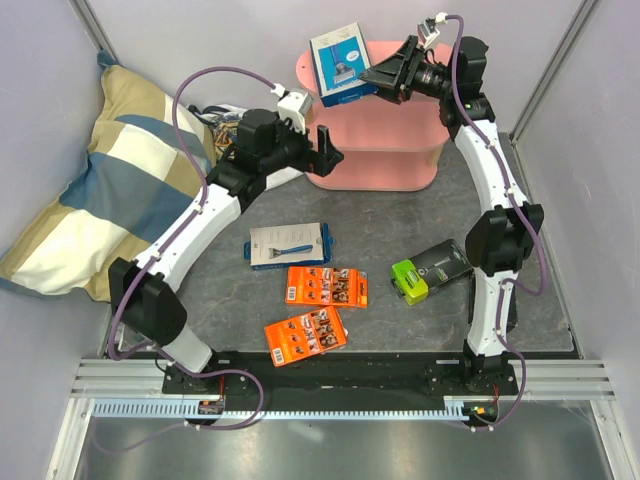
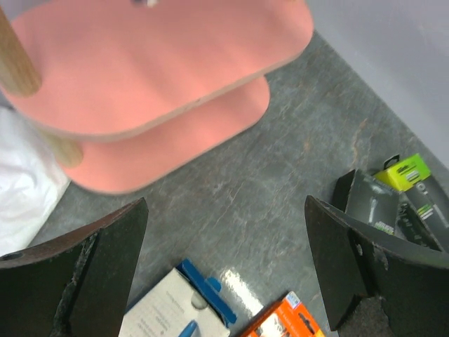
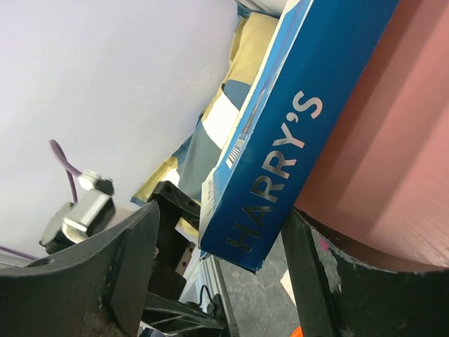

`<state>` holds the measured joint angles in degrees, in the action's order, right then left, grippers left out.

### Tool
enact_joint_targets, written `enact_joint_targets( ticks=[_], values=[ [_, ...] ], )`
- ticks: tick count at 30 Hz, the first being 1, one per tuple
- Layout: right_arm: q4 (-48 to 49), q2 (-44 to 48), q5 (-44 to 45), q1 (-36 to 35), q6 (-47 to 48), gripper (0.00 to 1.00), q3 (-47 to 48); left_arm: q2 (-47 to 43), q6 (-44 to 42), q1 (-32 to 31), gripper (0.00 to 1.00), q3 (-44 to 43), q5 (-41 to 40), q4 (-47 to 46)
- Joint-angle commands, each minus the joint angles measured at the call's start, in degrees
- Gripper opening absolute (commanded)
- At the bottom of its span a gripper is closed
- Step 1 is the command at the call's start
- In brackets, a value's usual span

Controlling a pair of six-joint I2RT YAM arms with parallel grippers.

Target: Place and organize the shaving razors onto the shelf

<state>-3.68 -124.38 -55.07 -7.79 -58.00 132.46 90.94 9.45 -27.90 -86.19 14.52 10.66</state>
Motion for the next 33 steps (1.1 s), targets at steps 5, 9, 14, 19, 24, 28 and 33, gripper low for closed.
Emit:
enact_joint_targets(
  ticks=[5, 9, 14, 19, 24, 28, 33],
  values=[
    [-1.2, 2.3, 2.8, 0.9, 2.7, 0.79, -4.6, 9.4, 3.6, -0.2, 0.97, -17.4, 5.4, -1.9],
    [-1.2, 3.3, 3.0, 0.9, 3.4, 0.79, -5.8, 15.5, 5.5, -0.1, 0.94, -25.1, 6.4, -0.7],
    [-1.2, 3.9, 2.9, 1.0, 3.6, 0.8, -6.4, 22.4, 7.2, 0.3, 0.93, -34.1, 5.8, 1.5],
    [-1.2, 4.0, 2.7, 1.0, 3.9, 0.8, -6.9, 23.6, 7.9, 0.6, 0.92, -36.5, 5.8, 1.3],
    [-1.2, 4.1, 3.0, 1.4, 3.9, 0.81, -7.4, 22.9, 7.5, 0.5, 0.91, -35.8, 7.6, 1.0],
    [-1.2, 5.4, 3.4, 2.1, 4.1, 0.81, -9.1, 20.0, 6.8, 0.6, 0.91, -30.3, 7.2, -0.9],
    [-1.2, 7.5, 4.6, 3.5, 4.6, 0.81, -11.9, 14.6, 5.3, 0.6, 0.92, -23.7, 5.2, -3.2]
  ],
)
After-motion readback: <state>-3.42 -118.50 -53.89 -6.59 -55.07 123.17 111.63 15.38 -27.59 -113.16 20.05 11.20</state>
